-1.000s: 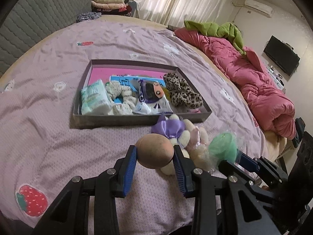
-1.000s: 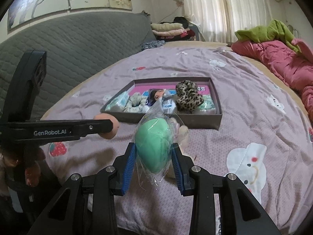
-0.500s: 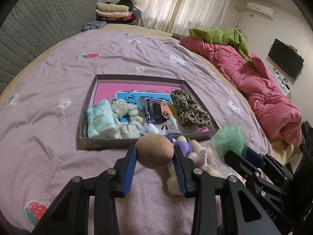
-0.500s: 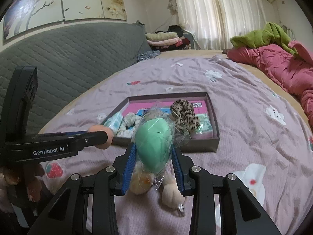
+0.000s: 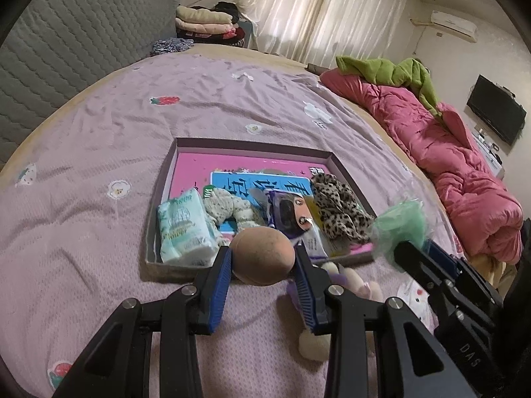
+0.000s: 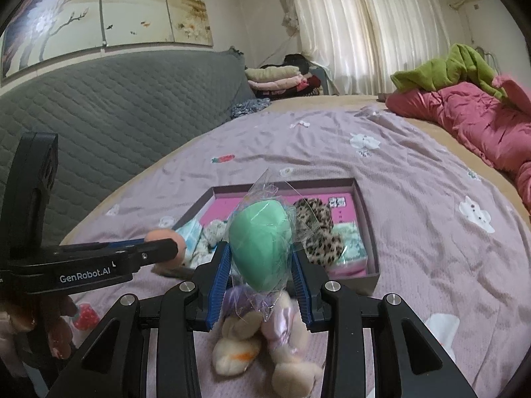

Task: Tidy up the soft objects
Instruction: 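Lift and carry the peach ball and bagged green sponge over the tray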

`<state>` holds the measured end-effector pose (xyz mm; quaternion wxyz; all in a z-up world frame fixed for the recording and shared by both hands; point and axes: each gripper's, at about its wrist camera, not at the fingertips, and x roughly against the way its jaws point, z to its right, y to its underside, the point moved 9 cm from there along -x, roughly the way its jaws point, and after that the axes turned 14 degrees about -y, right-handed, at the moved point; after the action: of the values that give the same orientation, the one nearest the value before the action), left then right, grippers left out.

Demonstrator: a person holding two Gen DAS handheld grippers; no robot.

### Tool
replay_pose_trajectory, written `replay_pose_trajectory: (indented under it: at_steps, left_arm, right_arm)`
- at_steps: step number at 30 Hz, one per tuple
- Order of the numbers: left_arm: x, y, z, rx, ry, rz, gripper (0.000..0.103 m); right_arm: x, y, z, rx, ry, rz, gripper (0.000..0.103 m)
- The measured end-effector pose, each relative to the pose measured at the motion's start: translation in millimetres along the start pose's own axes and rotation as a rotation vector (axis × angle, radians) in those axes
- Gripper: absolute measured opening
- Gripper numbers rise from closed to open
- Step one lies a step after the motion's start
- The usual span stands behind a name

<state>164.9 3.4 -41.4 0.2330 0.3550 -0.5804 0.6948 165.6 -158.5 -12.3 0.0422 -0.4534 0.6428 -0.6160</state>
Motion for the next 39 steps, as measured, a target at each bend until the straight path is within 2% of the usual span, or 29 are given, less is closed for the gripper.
replay_pose_trajectory:
  at_steps: [8,11,21,29,33,39]
  left_arm:
    - [-9,-12,3,-0.012,-0.011,0.011,0.038]
    - [-11,-17,4,-0.012,-0.016,0.010,0.038]
    - [-20,-28,5,-0.017,-0.029,0.008,0.038]
    - [-29,-30,7,-0.031,-0.046,-0.002,0.038]
    - [-36,-32,7,-0.033,-0.056,-0.012,0.038]
    - [-49,-35,13,-0.042,-0.069,-0.025,0.038]
  right_arm:
    - [0,-31,20,-0.020,0.022,0.049,0.038]
    - [-5,-37,25,-0.028,0.032,0.040,0.038]
    - [-24,-52,23,-0.020,0.010,0.040,0.038]
    - [-33,-79,26,0.003,0.028,0.068,0.038]
    - [-33,-76,33,-0.007,0.015,0.081,0.038]
    - [-41,-61,43,-0.014,0.004,0.041,0.038]
